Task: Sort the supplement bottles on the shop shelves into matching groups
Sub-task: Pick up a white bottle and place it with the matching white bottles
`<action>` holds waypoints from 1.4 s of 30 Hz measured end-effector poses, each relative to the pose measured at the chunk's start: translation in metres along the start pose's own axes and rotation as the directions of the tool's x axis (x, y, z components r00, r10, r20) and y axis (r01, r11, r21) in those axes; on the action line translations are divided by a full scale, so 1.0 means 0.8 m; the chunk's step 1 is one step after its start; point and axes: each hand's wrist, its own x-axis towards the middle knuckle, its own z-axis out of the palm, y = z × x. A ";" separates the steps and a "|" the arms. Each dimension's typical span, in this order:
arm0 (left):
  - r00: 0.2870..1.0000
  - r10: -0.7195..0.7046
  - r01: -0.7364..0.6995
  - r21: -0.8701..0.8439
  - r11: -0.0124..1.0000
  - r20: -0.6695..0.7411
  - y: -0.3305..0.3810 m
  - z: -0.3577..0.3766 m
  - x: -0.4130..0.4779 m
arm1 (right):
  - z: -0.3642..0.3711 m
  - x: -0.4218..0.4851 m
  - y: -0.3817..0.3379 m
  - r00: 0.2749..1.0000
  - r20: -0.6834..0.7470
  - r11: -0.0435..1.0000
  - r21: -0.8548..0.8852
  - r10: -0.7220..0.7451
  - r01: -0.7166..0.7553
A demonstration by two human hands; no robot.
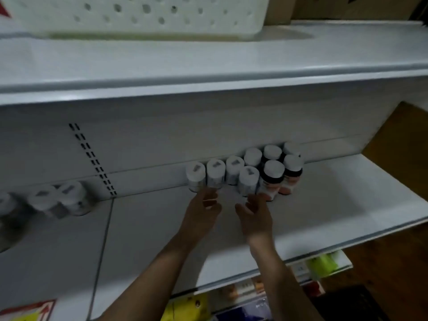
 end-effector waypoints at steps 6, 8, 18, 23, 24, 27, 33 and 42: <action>0.999 -0.006 0.006 0.008 1.000 0.037 0.028 0.095 0.042 | -0.029 0.050 0.017 0.997 0.076 1.000 -0.024 -0.009 0.011; 1.000 0.009 -0.009 0.024 1.000 0.008 0.031 0.107 0.053 | -0.030 0.055 0.012 0.995 0.091 1.000 -0.003 -0.028 0.029; 0.998 -0.002 0.006 0.066 0.998 -0.063 0.021 0.101 0.033 | -0.045 0.045 0.024 0.986 0.143 0.995 -0.031 -0.086 0.091; 0.985 -0.073 0.074 -0.003 0.997 -0.153 0.023 0.086 -0.016 | -0.058 0.010 0.010 0.978 0.154 0.970 0.218 -0.143 0.107; 0.983 -0.061 0.058 -0.023 0.998 -0.174 0.028 0.083 -0.029 | -0.061 -0.001 0.005 0.972 0.168 0.963 0.240 -0.163 0.120; 0.970 -0.012 -0.007 -0.076 0.997 -0.241 0.044 0.069 -0.081 | -0.073 -0.043 -0.010 0.952 0.234 0.953 0.275 -0.197 0.130; 0.975 0.120 -0.151 -0.166 0.974 -0.186 0.051 0.022 -0.213 | -0.101 -0.169 -0.037 0.915 0.330 0.912 0.400 -0.231 0.086; 0.959 0.148 -0.235 -0.384 0.893 -0.243 0.019 -0.017 -0.423 | -0.135 -0.367 -0.035 0.811 0.513 0.912 0.405 -0.280 0.058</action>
